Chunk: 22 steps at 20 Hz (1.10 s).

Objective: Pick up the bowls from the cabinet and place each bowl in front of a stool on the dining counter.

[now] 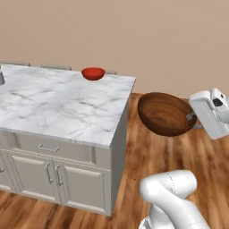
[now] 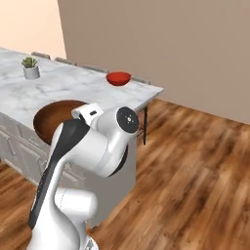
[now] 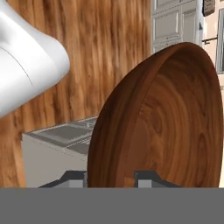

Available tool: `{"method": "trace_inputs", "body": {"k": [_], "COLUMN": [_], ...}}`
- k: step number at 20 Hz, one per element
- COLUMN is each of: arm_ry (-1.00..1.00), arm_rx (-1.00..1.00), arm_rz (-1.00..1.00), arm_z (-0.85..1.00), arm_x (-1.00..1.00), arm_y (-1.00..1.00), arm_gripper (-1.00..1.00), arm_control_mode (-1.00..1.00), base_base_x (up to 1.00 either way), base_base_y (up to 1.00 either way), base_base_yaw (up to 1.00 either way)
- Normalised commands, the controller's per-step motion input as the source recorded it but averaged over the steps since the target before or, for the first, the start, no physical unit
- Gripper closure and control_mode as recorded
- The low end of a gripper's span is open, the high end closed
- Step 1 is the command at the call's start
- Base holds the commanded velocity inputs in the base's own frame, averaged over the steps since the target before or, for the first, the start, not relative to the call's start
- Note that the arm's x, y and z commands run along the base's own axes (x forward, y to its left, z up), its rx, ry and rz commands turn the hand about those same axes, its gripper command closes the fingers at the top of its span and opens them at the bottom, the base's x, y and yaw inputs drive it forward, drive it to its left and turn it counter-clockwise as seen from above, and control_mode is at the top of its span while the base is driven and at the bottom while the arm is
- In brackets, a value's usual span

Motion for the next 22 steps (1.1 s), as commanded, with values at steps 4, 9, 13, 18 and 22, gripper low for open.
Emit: {"method": "trace_inputs", "body": {"k": [4, 9, 13, 18, 22], "arm_ry": [0.00, 0.00, 0.00, 0.00, 0.00], "arm_rx": [0.00, 0.00, 0.00, 0.00, 0.00], "arm_rz": [0.00, 0.00, 0.00, 0.00, 0.00], "arm_z": [0.00, 0.00, 0.00, 0.00, 0.00], "arm_x": [0.00, 0.00, 0.00, 0.00, 0.00], "arm_y": [0.00, 0.00, 0.00, 0.00, 0.00], "arm_gripper": [1.00, 1.00, 1.00, 1.00, 1.00], "arm_control_mode": [1.00, 1.00, 1.00, 1.00, 1.00], "base_base_x": [0.63, 0.38, 0.36, 0.46, 0.57], "base_base_y": [-1.00, -1.00, -1.00, -1.00, -1.00], "base_base_yaw": [0.11, 0.29, 0.30, 0.26, 0.23]}}
